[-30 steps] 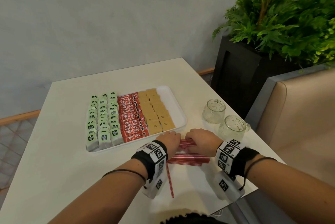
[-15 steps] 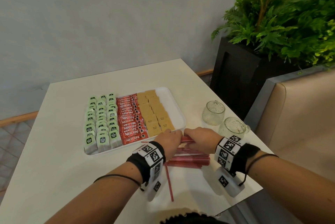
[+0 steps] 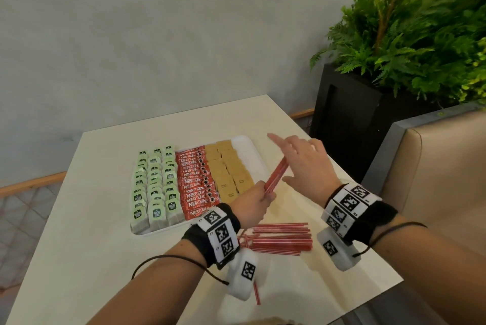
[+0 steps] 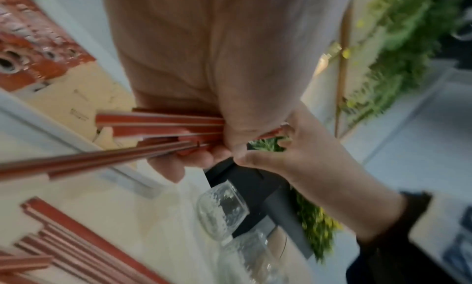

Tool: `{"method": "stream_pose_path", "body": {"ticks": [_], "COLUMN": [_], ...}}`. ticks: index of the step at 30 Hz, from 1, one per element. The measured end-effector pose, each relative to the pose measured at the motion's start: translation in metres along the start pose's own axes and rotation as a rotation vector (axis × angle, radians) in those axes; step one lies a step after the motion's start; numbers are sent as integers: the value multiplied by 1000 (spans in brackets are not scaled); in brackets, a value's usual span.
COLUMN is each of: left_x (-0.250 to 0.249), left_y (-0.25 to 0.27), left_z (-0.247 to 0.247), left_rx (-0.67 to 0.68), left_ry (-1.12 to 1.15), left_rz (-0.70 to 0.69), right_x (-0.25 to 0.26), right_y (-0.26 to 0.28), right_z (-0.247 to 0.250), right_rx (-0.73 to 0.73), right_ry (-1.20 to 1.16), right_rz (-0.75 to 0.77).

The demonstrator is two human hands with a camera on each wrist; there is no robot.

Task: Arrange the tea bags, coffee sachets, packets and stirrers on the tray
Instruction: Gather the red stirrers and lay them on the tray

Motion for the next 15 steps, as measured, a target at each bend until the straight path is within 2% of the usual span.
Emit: {"method": "stream_pose_path", "body": {"ticks": [2,5,7,10,15], "left_x": [1,5,5,9,16], "left_y": [3,4,3,2,-1], "left_z": [10,19,23,28,28], "left_rx": [-81,-139,-138,-160,-198], "left_ry": [367,944,1182,1331,1378], "left_rz": [70,189,230,288,341], "right_x": [-6,-1,9,20,29], "right_y": [2,12,23,35,40], "right_z": [4,1,-4,-7,-3], "right_rx": [-66,49,151,243,271], "right_ry": [-149,-400,-532,-635,-670], "right_rz": [-84,-45,18,83,186]}}
Point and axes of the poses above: each hand's wrist, its own y-axis away from the middle knuckle, its own z-axis out of the back of the hand, x = y × z, the point moved 4 cm from there along -y, towards the middle knuckle, and after that the axes turned 1 degree about y, right-handed, at the moved point
